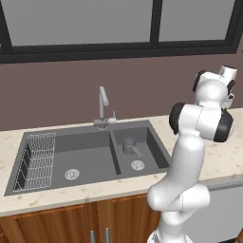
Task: Move any existing items from the left basin to the right basin for drying. Then move the cup from the counter to the left basin of the sink for washing.
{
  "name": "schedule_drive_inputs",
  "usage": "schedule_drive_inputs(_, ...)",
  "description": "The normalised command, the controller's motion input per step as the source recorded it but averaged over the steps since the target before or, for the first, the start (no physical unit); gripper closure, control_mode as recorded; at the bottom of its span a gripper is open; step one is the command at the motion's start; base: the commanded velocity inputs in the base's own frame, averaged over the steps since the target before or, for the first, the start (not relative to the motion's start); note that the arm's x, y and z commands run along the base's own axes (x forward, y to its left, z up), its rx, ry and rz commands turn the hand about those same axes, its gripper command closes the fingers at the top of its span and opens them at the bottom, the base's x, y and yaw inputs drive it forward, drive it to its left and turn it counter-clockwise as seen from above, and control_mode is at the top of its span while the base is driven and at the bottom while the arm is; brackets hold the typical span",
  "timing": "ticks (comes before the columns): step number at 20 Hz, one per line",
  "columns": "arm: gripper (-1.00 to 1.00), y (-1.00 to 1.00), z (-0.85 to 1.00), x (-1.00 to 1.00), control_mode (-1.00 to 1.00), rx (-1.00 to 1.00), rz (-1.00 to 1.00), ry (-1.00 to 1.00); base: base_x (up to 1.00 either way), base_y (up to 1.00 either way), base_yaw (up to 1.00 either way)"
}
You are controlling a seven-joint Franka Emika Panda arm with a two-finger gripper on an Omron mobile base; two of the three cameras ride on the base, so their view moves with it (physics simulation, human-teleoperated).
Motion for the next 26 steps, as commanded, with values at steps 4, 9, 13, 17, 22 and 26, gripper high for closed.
schedule_drive_inputs(4, -1.00, -0.20, 0.00, 0.09, -1.00, 0.00, -0.01, -0.05, 0.00, 0.00, 0.00)
schedule_drive_inputs(9, -1.00, -0.10, 0.00, 0.15, -1.00, 0.00, -0.01, 0.00, 0.00, 0.00, 0.00)
schedule_drive_inputs(13, -1.00, -0.11, 0.00, 0.17, -1.00, 0.00, -0.01, 0.00, 0.00, 0.00, 0.00)
schedule_drive_inputs(17, -1.00, -0.13, 0.00, 0.20, -1.00, 0.00, -0.02, 0.00, 0.00, 0.00, 0.00)
schedule_drive_inputs(22, -1.00, -0.10, 0.00, 0.19, -1.00, 0.00, -0.02, 0.00, 0.00, 0.00, 0.00)
schedule_drive_inputs(26, -1.00, -0.08, -0.04, 0.20, -1.00, 0.00, -0.02, 0.00, 0.00, 0.00, 0.00)
